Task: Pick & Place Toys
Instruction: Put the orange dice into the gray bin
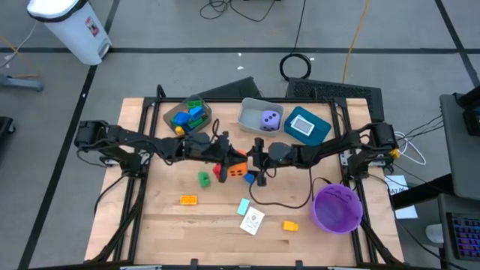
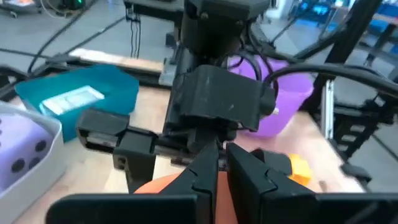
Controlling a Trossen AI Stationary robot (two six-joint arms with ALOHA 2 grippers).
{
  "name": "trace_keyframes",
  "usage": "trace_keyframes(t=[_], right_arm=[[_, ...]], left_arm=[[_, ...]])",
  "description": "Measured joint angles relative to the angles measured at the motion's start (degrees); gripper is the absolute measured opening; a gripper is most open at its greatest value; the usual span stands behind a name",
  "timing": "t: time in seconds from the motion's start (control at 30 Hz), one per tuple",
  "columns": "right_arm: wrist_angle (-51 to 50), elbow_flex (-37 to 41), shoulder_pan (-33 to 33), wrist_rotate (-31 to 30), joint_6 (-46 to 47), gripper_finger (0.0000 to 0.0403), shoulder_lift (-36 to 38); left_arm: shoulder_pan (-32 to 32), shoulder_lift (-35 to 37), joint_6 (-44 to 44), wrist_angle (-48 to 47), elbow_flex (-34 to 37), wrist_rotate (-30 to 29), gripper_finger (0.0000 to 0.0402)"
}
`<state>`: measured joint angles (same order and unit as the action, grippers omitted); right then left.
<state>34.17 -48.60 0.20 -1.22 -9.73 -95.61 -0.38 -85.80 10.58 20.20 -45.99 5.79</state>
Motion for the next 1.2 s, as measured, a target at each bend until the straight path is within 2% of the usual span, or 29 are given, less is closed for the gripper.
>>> trace_keyframes(t=[0.37,0.67,0.9,1.07,1.2], right_arm=[[-3.9,-1.3,-1.6,0.7,-1.8,0.0246,1.4],[-11.4,-1.7,-7.8,0.7,-1.9,0.0244,9.0],[-10.9,-1.8,-14.3,1.1,-2.4,0.0244,11.0],[-11.8,-1.9,-19.0,1.8,-3.2,0.0244,11.0],[-15.5,-1.9,-22.6,3.1,-3.2,0.0244,11.0]], left_arm=[[2.5,-0.2,-3.5,2.0,0.4,0.0,0.0042],[10.2,-0.3,-7.9,9.6,0.5,1.9,0.0042],[18.3,-1.7,-9.0,15.7,0.1,3.7,0.0042],[23.2,-9.5,-7.8,15.7,-7.4,9.9,0.0042],[25.7,-16.0,-7.5,11.3,-15.7,13.7,0.0042]])
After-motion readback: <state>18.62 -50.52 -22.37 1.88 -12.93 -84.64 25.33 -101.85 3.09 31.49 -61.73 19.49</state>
